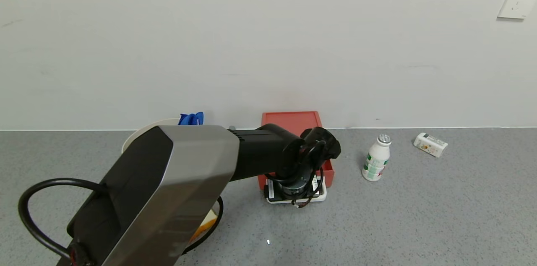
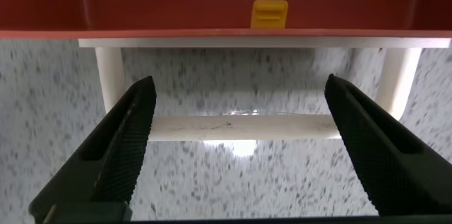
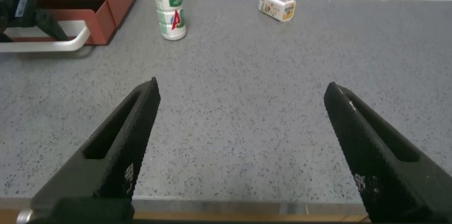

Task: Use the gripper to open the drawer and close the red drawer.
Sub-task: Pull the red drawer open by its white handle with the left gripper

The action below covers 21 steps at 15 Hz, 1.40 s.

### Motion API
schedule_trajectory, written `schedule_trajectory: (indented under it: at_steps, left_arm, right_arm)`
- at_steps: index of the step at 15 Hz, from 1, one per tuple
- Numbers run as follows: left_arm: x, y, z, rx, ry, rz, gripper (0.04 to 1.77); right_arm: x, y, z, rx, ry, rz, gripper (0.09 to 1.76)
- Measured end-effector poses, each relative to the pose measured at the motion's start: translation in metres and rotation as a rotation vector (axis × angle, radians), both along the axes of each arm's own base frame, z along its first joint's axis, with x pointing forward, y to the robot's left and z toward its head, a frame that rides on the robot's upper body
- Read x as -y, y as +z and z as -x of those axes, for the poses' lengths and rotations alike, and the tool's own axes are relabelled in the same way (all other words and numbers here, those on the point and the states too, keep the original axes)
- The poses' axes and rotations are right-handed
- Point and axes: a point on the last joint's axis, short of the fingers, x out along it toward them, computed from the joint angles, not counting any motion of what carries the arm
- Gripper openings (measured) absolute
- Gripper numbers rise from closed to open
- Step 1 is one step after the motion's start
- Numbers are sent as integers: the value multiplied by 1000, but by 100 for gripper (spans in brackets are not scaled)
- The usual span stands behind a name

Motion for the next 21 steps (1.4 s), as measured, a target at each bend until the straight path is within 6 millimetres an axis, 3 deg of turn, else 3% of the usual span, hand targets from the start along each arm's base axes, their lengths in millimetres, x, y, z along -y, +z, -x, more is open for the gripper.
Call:
schedule_trajectory:
  at_steps: [12,21]
  left_arm:
    - [4,2,49,-138,-24,7,172]
    - [8,7,72,-170,-28,21,172]
  right_arm:
    - [0,0,0,0,0,0,171]
    - [0,0,0,-1,0,0,171]
